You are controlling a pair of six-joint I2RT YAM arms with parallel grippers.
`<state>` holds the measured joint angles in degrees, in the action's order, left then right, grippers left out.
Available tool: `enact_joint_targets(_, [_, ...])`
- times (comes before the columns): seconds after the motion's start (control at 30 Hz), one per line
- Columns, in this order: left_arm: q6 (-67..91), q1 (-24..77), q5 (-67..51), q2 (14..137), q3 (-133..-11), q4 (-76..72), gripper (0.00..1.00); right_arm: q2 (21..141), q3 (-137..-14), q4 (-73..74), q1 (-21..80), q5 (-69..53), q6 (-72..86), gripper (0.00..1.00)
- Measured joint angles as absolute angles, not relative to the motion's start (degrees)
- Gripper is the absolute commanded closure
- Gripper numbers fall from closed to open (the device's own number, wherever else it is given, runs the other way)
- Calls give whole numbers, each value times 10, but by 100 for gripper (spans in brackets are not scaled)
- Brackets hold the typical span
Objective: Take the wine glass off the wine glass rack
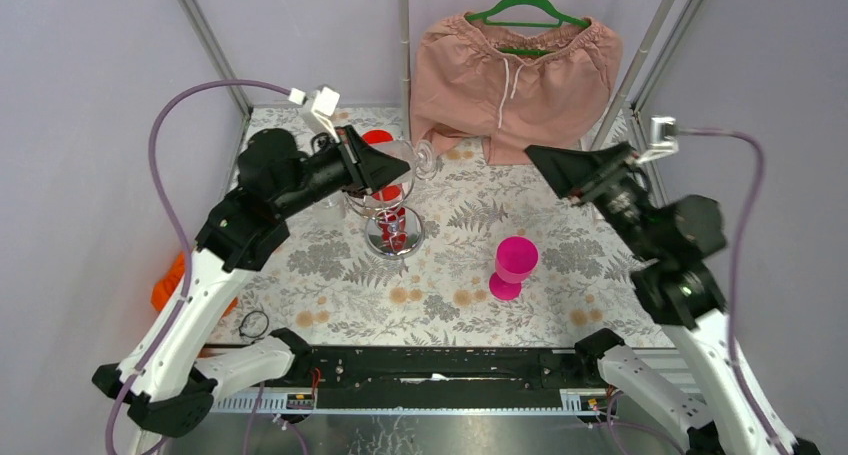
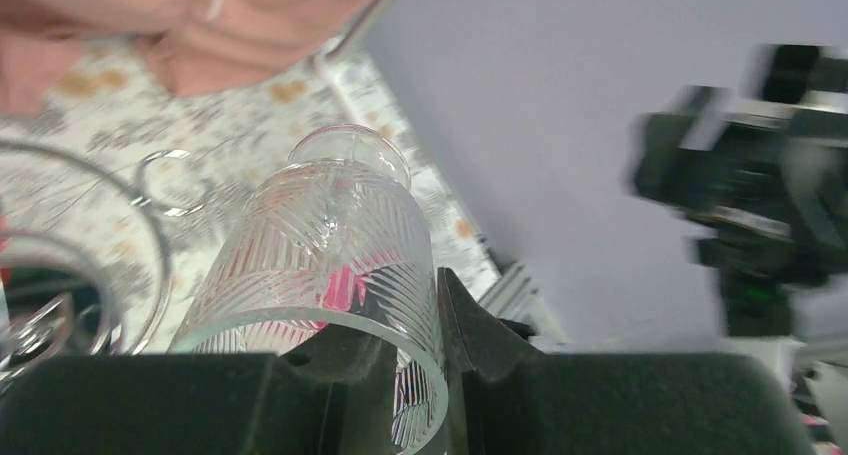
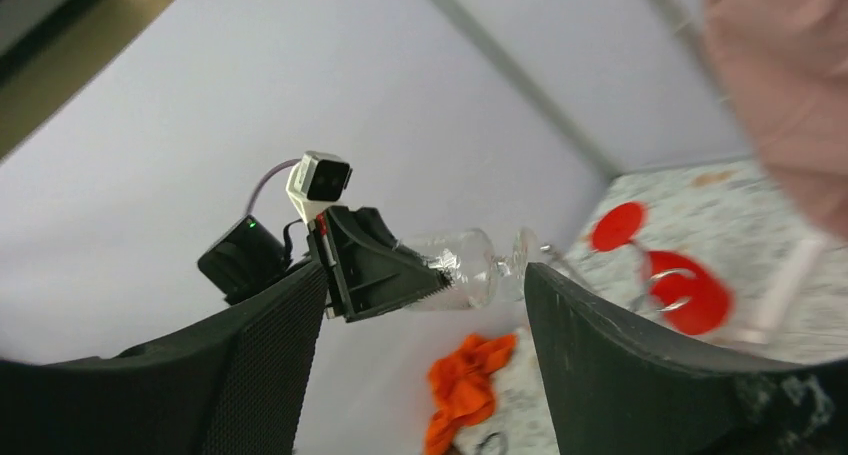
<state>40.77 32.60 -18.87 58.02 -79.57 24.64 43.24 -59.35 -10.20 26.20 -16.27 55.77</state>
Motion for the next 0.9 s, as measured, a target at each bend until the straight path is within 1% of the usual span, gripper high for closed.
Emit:
enact_joint_targets(0.07, [387, 332, -160, 603, -810, 296, 100, 405, -637, -7, 262, -107, 499, 17])
enact_joint_targets(0.17, [364, 360, -117, 642, -830, 358, 100, 382, -669, 83, 262, -38, 441, 12])
enact_joint_targets(0.3, [338, 433, -55, 698, -870, 419, 100, 380, -672, 168, 262, 23, 400, 6])
enact_joint_targets(0.4, [323, 492, -9, 734, -903, 450, 100, 384, -672, 212, 262, 46, 382, 1])
enact_joint_targets(0.63, [302, 605, 92, 825, -991, 520, 100, 377, -672, 256, 262, 81, 358, 0])
enact_joint_targets(0.77, [297, 630, 115, 858, -998, 545, 100, 367, -672, 270, 262, 99, 349, 0])
enact_joint_targets(0.9, [296, 640, 126, 866, -984, 564, 100, 362, -673, 284, 262, 113, 341, 0])
